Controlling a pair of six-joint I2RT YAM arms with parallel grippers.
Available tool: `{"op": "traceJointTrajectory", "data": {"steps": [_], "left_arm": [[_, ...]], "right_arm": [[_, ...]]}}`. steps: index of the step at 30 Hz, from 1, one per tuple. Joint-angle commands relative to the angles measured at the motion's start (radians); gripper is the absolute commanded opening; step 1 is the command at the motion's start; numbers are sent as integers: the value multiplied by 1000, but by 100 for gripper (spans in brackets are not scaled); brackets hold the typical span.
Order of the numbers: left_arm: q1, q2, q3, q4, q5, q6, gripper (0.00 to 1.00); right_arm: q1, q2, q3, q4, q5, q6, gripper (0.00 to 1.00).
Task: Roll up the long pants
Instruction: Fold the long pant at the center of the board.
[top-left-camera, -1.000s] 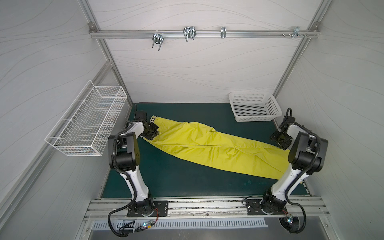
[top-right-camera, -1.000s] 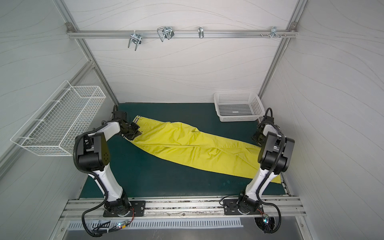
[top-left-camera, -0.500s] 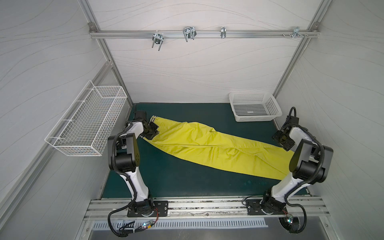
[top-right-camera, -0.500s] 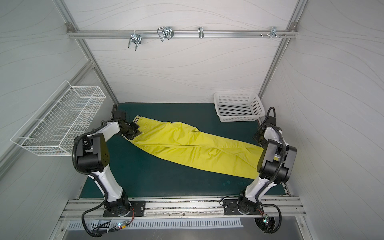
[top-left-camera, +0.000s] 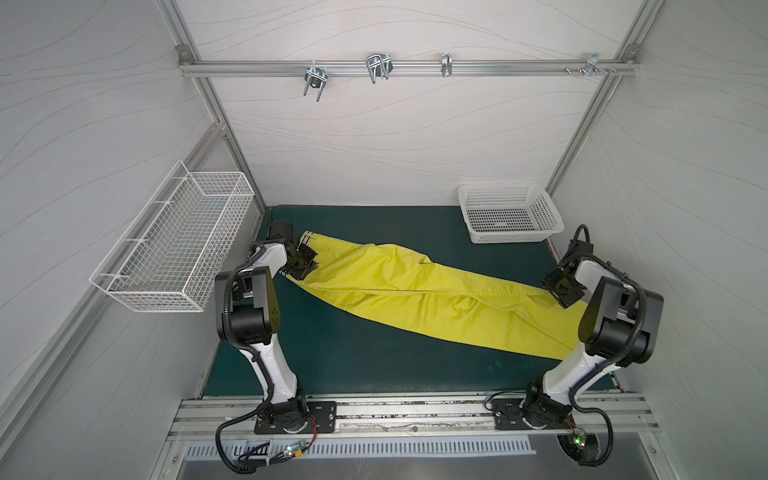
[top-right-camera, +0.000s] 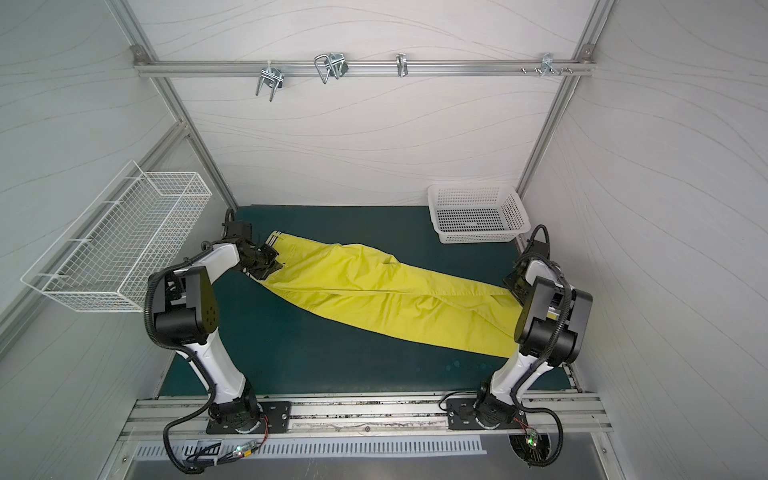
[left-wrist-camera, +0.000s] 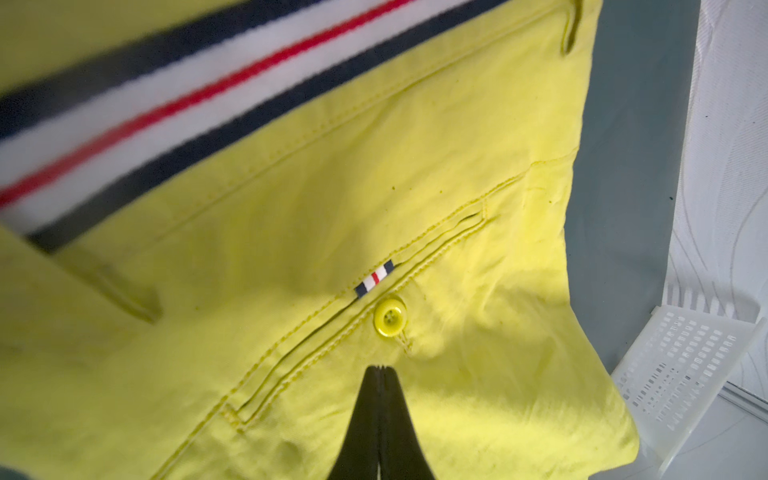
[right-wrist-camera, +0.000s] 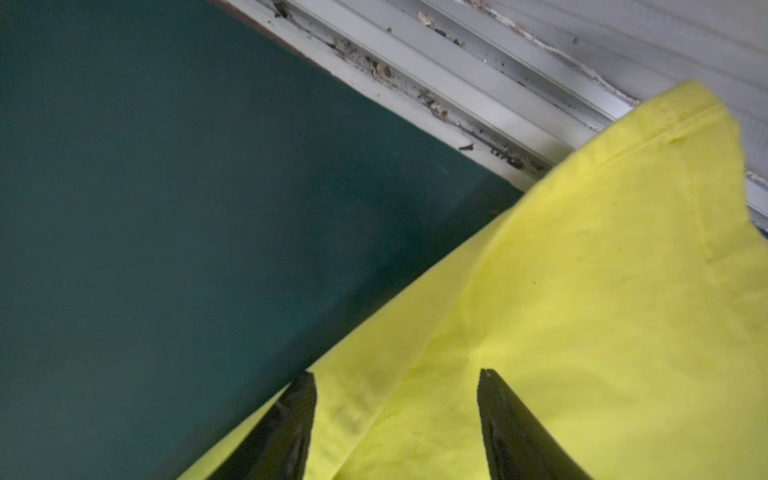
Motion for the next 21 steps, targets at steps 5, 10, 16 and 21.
{"op": "traceJointTrajectory", "data": {"steps": [5, 10, 16, 21], "left_arm": [[4, -14, 38, -14, -9, 22, 4], [4, -2, 40, -10, -18, 22, 4], [4, 20, 45, 0, -38, 16, 4], [8, 45, 57, -1, -59, 14, 3]], "right_arm": [[-16, 113, 68, 30, -31, 18, 46], [-21, 156, 109, 26, -43, 6, 7], [-21, 66, 143, -9, 3, -43, 0], [-18, -34, 202, -34, 35, -124, 0]]}}
